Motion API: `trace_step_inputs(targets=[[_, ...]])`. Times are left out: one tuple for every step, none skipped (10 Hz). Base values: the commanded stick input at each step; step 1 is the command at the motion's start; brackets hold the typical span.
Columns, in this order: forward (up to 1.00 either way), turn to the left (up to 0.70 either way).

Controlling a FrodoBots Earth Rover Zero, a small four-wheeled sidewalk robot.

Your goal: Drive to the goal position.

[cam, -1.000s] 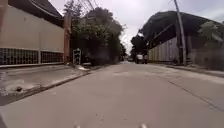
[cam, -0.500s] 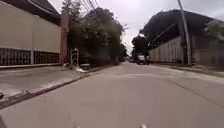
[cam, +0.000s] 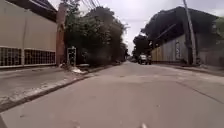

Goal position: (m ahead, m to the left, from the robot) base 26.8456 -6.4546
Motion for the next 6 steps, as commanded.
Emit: trace_step_inputs(targets=[[1.00, 0.00], [1.00, 0.00], [1.00, 0.00], [1.00, 0.00], [1.00, 0.00], [1.00, 0.00]])
